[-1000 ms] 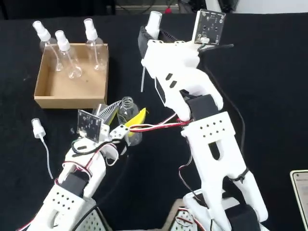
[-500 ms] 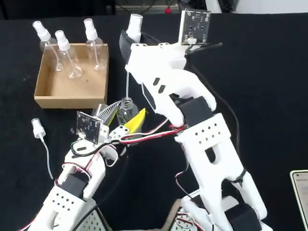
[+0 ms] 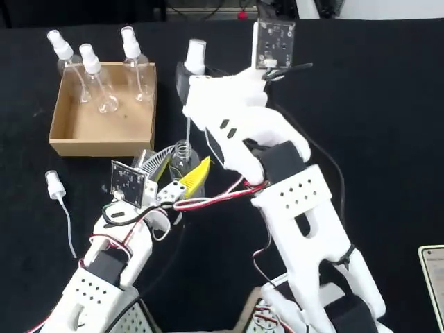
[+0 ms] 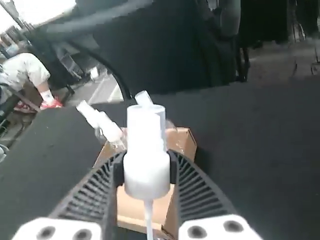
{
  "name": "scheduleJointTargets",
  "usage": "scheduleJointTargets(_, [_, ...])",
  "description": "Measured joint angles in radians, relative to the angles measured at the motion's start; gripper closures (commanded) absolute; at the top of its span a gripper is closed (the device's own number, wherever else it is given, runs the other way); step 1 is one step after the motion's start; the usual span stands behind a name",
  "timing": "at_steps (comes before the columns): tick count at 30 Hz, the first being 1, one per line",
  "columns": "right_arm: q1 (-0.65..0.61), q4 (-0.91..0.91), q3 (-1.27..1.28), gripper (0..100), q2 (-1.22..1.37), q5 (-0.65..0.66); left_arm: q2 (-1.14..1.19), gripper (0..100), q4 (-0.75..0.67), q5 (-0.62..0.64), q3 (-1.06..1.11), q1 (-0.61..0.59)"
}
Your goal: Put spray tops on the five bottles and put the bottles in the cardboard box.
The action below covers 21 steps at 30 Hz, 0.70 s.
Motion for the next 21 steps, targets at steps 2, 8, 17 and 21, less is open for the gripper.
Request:
scheduleJointTargets(2, [0.0,0.0,0.029,98.7,-0.041,0.0,0.0,95,0.0,0.0,0.0,0.002])
scheduleJointTargets(8, [-0.032,0.0,0.158,98.7,-0.175,0.078,0.0,95,0.0,0.0,0.0,0.002])
scheduleJointTargets(17, [-0.155,0.0,0.276,98.7,-0.33,0.253,0.0,95,0.0,0.0,0.0,0.003])
scheduleJointTargets(21, [-0.155,0.002,0.333,98.7,-0.393,0.319,0.0,95,0.0,0.0,0.0,0.003])
